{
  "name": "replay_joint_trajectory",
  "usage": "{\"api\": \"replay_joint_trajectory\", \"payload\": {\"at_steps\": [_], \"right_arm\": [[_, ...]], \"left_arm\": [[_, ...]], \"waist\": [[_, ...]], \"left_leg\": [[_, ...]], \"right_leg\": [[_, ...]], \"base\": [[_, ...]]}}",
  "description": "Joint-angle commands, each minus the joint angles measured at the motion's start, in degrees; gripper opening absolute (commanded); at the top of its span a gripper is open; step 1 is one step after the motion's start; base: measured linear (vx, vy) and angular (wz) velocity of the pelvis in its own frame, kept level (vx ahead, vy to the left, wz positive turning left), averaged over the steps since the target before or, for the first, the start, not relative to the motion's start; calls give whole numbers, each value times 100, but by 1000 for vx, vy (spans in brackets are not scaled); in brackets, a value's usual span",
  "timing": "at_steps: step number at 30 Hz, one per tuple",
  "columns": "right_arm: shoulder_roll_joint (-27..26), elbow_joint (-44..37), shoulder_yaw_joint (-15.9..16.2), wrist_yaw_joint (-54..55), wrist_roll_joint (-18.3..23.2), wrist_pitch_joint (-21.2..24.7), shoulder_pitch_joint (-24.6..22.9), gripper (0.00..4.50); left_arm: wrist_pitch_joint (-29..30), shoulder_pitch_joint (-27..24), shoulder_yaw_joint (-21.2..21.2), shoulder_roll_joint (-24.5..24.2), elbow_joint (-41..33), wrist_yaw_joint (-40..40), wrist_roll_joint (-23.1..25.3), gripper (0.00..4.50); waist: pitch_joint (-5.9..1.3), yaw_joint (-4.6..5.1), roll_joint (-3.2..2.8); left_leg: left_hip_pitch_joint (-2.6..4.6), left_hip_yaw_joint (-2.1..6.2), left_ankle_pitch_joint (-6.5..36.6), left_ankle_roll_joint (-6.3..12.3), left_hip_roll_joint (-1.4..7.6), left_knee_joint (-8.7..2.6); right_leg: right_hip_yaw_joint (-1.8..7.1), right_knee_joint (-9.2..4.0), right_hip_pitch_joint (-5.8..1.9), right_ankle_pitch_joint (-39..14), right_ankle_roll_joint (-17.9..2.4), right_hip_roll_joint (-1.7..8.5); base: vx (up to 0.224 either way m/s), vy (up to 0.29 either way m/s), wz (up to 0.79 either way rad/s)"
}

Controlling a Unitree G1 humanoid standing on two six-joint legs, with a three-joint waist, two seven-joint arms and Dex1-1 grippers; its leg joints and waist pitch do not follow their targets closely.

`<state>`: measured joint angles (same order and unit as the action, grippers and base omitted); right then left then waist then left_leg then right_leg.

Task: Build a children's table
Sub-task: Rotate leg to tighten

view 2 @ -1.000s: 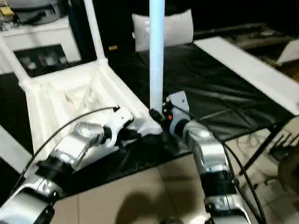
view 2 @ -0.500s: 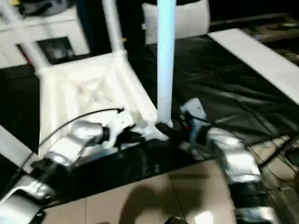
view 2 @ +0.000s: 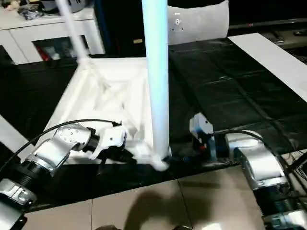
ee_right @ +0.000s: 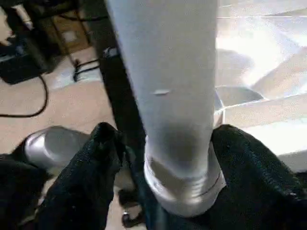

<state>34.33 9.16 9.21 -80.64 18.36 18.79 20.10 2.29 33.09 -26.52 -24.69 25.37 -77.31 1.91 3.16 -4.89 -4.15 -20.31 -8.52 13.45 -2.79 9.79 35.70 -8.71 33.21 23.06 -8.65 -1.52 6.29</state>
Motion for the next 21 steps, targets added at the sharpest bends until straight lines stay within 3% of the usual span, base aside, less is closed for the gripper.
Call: {"api": "replay_joint_trajectory", "payload": {"at_steps": [1,4,7,9,10,11,14,15,17,18,19,20,21], "right_arm": [[-49,25,83,-118,41,17,182,290],[-134,197,178,-212,46,-3,310,260],[-192,287,208,-244,80,9,376,241],[-195,287,223,-287,104,46,387,214],[-204,250,241,-322,141,106,365,209],[-204,248,242,-323,142,108,364,207],[-226,142,273,-411,243,243,310,198],[-287,32,239,-342,321,334,262,198],[-508,-144,55,140,456,634,236,197],[-607,-174,-29,391,487,778,251,197],[-826,-163,-122,907,354,740,256,197],[-866,-165,-131,1001,313,700,247,197],[-1020,-210,-137,1479,104,795,256,197]], "left_arm": [[-89,-46,-387,-7,-127,-337,86,0],[-160,-46,-426,-5,-121,-437,90,0],[-208,-50,-428,8,-76,-461,108,0],[-220,-51,-426,16,-59,-471,118,0],[-200,-66,-412,23,-55,-444,127,0],[-199,-66,-411,23,-56,-443,128,0],[-113,-86,-356,41,-41,-392,94,0],[79,-131,-277,56,-83,-327,23,0],[419,-184,-135,124,-156,-51,-16,0],[507,-191,-82,169,-168,96,-7,0],[893,-190,103,362,-180,481,-82,0],[990,-195,144,405,-191,559,-105,0],[1218,-187,227,476,-266,762,-108,0]], "waist": [[-427,18,119],[-439,-6,141],[-448,-15,112],[-450,-11,143],[-451,-5,202],[-449,-18,165],[-452,-18,179],[-454,-12,137],[-455,-6,156],[-445,14,136],[-425,35,170],[-414,46,168],[-391,80,196]], "left_leg": [[-28,58,458,557,366,-443],[-35,45,350,564,363,-433],[-36,47,350,556,360,-428],[-42,50,371,525,360,-435],[-43,43,365,533,360,-437],[-39,45,355,529,359,-437],[-36,44,358,514,362,-438],[-34,45,370,495,362,-436],[-42,46,340,490,367,-441],[-46,55,388,446,361,-451],[-42,36,510,382,340,-459],[-31,33,600,322,325,-465],[-26,30,722,213,281,-469]], "right_leg": [[396,-353,-360,-1792,-934,367],[400,-330,-362,-1615,-1005,361],[390,-329,-363,-1569,-1017,359],[390,-328,-379,-1564,-999,356],[392,-334,-380,-1576,-990,355],[391,-328,-374,-1623,-986,357],[390,-338,-372,-1674,-955,359],[388,-341,-371,-1663,-953,352],[393,-325,-379,-1585,-975,353],[387,-341,-383,-1642,-956,344],[384,-384,-374,-1880,-896,346],[374,-402,-370,-2091,-841,350],[337,-468,-373,-2615,-645,345]], "base": [[0,0,0],[0,0,0],[0,0,0],[0,0,0],[0,0,0],[0,0,0],[0,0,0],[0,0,0],[0,0,0],[0,0,0],[0,0,0],[0,0,0],[0,0,0]]}}
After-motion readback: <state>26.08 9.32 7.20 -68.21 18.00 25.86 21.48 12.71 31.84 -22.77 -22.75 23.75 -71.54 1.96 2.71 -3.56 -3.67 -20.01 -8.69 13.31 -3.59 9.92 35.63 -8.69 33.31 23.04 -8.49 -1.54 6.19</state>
